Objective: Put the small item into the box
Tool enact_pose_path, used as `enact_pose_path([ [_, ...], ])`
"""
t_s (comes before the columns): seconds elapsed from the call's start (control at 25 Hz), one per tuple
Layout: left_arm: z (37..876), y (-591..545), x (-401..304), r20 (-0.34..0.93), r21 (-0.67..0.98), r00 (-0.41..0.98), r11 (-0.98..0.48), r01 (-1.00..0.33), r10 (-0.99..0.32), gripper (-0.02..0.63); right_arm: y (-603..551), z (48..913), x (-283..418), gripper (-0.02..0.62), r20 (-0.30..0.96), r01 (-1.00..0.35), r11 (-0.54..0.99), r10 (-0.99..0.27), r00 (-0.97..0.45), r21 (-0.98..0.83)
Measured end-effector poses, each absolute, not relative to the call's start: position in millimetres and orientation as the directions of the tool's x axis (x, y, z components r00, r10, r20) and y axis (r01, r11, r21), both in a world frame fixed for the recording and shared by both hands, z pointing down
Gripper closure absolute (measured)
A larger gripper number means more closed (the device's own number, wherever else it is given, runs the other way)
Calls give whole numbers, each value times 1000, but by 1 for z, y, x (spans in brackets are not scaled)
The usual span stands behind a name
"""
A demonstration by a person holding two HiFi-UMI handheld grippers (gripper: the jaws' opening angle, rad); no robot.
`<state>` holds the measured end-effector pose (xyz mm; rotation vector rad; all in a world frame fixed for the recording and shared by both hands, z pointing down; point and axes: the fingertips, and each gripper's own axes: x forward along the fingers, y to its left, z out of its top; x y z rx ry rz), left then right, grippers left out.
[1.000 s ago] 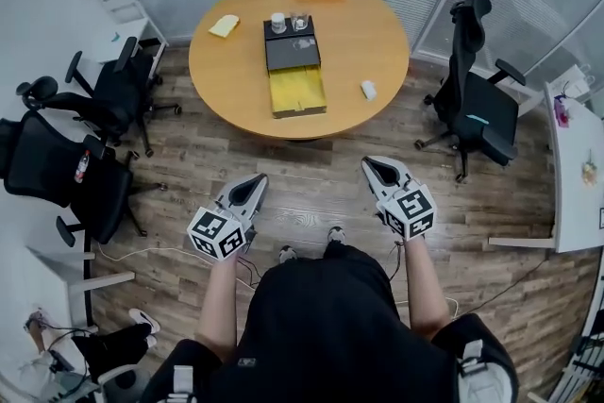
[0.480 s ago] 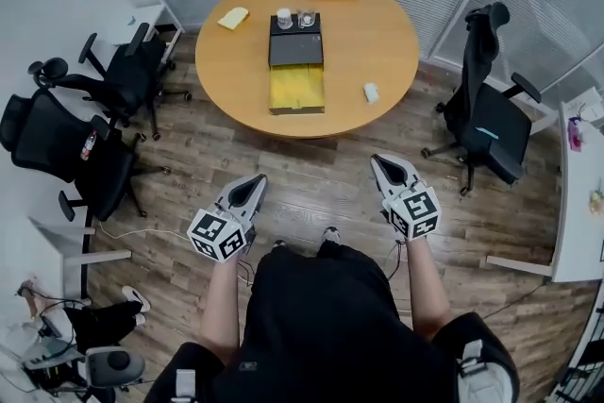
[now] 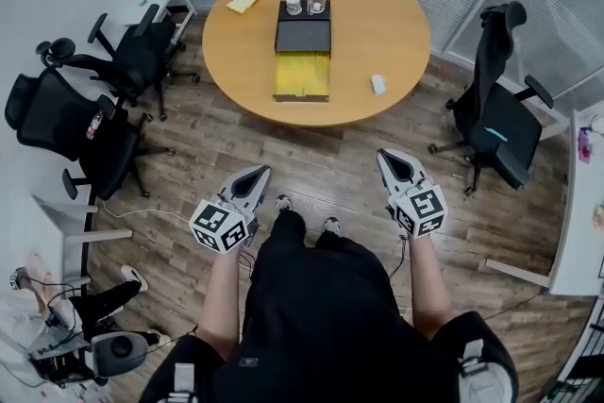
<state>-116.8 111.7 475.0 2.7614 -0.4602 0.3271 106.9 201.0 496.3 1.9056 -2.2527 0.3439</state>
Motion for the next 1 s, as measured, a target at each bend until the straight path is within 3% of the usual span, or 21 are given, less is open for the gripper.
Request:
enact_pose_path([
  [1.0,491,48,-102,267,329,939,-895,-301,-218,600,136,509,107,591,370,-986,164,-914,-165,-34],
])
